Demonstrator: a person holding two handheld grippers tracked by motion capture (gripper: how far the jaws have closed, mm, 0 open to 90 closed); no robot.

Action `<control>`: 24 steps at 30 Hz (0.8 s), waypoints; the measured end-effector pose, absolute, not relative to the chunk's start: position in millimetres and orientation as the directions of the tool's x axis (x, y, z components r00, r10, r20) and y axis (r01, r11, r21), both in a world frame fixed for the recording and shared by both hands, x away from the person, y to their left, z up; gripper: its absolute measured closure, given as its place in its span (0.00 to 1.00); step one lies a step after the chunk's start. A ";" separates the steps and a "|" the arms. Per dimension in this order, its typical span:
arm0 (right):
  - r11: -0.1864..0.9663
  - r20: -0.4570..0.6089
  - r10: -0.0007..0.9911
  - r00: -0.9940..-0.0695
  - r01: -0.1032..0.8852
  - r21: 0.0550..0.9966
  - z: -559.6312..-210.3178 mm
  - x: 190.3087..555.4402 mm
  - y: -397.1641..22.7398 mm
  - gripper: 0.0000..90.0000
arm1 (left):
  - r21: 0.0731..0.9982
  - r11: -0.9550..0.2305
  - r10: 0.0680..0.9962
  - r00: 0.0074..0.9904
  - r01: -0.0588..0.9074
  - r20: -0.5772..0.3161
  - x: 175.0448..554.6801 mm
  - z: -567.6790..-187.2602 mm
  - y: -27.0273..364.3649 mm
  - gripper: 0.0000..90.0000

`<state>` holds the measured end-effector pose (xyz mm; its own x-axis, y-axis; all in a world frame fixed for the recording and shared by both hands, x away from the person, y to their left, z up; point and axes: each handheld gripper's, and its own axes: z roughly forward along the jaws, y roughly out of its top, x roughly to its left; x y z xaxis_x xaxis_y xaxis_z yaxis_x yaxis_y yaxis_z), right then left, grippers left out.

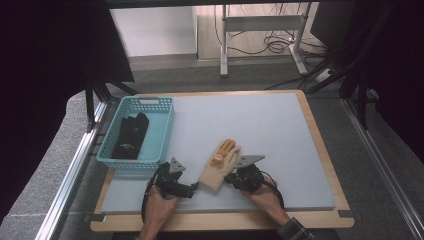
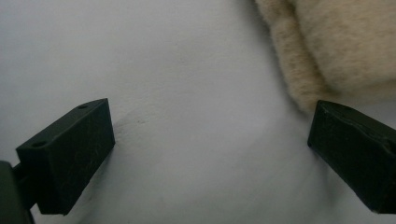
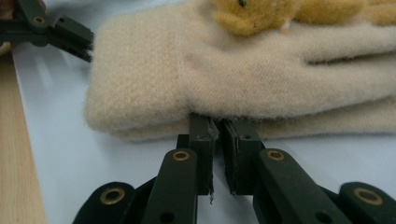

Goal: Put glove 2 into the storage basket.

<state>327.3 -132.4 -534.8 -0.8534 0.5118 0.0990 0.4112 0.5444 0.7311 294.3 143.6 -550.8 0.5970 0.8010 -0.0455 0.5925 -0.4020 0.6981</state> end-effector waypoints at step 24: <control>0.540 0.085 0.509 -0.857 0.394 0.744 -534.3 333.4 -116.1 0.84 | 0.696 -0.408 0.799 0.600 0.592 -0.043 294.4 -550.7 143.9 0.01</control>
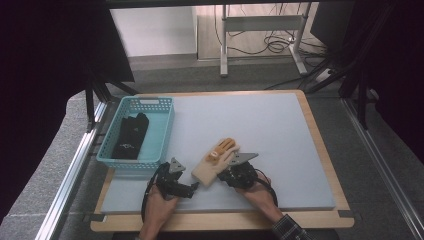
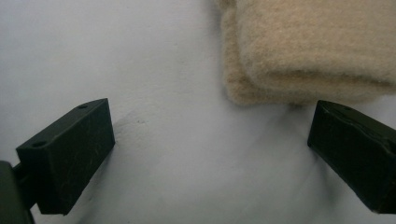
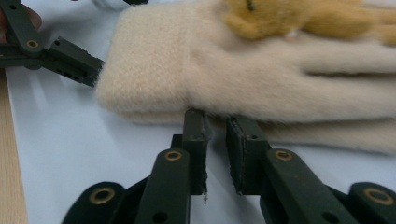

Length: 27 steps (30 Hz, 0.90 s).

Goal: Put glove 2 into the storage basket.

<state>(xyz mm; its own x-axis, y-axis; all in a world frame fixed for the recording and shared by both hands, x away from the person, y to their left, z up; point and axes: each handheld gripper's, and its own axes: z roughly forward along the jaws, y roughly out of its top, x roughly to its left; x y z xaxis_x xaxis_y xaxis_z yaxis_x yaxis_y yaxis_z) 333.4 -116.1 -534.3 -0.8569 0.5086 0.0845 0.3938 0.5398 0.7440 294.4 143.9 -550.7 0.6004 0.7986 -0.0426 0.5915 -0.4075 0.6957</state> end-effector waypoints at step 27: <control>0.499 -0.065 0.730 -0.680 0.466 0.731 -526.8 341.2 -233.2 0.26 | 0.695 -0.405 0.800 0.598 0.594 -0.045 294.7 -550.7 143.3 0.01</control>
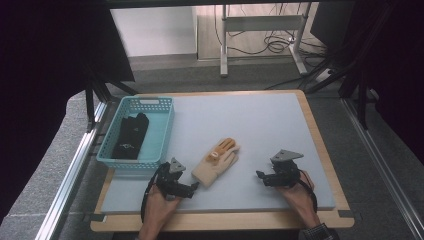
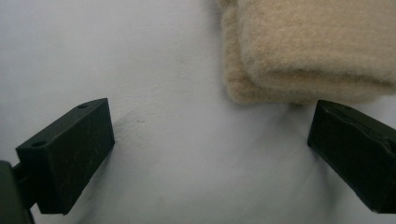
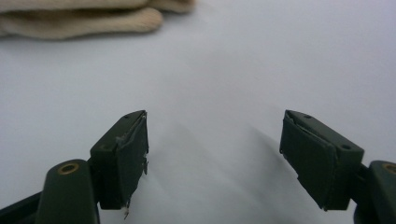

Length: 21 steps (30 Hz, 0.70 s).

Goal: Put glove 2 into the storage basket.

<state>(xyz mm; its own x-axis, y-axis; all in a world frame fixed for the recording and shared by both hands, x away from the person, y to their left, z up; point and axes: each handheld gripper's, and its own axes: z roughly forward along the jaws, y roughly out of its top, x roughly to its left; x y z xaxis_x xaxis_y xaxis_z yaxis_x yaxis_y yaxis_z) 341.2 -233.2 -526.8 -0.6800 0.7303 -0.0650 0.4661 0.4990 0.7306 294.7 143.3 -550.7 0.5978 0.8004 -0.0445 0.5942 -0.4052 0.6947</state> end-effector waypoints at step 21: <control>0.476 -0.055 0.755 -0.653 0.489 0.731 -532.5 343.0 -242.1 0.21 | 0.681 -0.404 0.806 0.590 0.611 -0.052 295.6 -548.7 142.2 0.01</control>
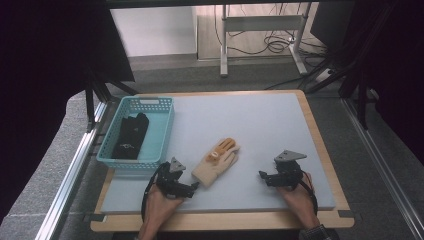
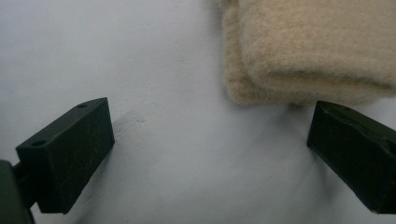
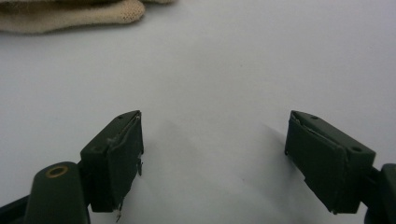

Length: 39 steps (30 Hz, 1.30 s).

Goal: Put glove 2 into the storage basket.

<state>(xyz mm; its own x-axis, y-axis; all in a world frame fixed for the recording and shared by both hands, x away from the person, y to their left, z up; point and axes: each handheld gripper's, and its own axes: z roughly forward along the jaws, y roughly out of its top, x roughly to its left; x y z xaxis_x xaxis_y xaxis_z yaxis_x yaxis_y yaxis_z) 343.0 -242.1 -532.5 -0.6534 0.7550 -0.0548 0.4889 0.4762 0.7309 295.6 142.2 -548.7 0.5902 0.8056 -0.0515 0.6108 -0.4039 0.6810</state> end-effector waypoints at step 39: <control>0.474 -0.053 0.756 -0.652 0.490 0.731 -532.6 343.0 -242.4 0.20 | 0.586 -0.536 0.710 0.700 0.607 -0.075 346.5 -496.2 73.9 0.06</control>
<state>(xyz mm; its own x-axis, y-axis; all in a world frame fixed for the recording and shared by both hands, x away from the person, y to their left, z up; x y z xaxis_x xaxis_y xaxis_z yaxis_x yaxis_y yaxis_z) 343.0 -242.4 -532.6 -0.6523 0.7560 -0.0534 0.4899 0.4744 0.7314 346.5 73.9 -496.2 0.6999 0.7104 -0.0745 0.6070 -0.5365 0.5864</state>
